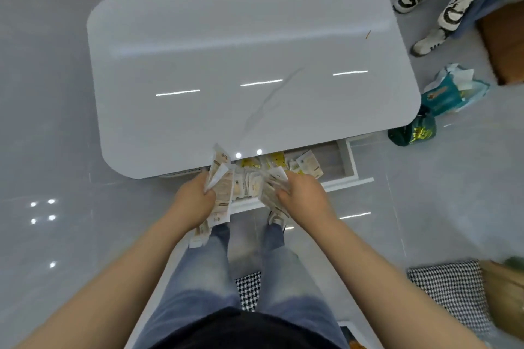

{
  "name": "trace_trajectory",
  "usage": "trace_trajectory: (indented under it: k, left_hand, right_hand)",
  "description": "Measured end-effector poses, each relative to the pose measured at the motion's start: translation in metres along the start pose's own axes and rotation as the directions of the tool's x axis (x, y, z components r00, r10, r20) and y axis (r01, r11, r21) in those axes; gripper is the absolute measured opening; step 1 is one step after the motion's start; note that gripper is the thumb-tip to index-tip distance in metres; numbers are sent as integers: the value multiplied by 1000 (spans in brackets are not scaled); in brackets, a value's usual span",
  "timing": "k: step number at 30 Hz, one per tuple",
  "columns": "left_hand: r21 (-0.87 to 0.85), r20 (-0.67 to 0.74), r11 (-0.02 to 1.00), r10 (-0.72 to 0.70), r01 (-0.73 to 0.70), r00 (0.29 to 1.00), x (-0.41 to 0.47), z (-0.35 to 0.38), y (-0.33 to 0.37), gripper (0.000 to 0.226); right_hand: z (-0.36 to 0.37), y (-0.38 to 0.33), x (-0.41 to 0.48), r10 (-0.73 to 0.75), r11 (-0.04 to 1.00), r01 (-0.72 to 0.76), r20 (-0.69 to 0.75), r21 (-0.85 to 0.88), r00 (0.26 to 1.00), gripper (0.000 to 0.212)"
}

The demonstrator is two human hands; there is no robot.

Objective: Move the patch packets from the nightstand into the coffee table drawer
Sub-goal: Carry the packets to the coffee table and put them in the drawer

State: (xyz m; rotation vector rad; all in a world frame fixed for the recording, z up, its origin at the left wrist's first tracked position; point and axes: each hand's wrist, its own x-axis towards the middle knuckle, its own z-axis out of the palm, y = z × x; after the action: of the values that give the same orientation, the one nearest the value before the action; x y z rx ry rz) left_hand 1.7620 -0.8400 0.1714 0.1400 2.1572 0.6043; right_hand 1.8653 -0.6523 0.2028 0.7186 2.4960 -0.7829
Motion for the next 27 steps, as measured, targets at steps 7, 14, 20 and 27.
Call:
trace_trajectory:
  k: [7, 14, 20, 27]
  left_hand:
    - [-118, -79, 986, -124, 114, 989, -8, 44, -13, 20]
    - [-134, -81, 978, -171, 160, 982, -2, 66, -40, 16]
    - [-163, -65, 966, -214, 201, 975, 27, 79, -61, 24]
    - [-134, -44, 958, -261, 253, 964, 69, 95, -78, 23]
  right_hand:
    - [-1, 26, 25, -133, 988, 140, 112, -64, 985, 19]
    - [23, 35, 51, -159, 975, 184, 183, -124, 970, 18]
    - [52, 40, 79, -151, 966, 190, 212, -177, 966, 21]
    - [94, 53, 120, -135, 973, 166, 189, -159, 973, 18]
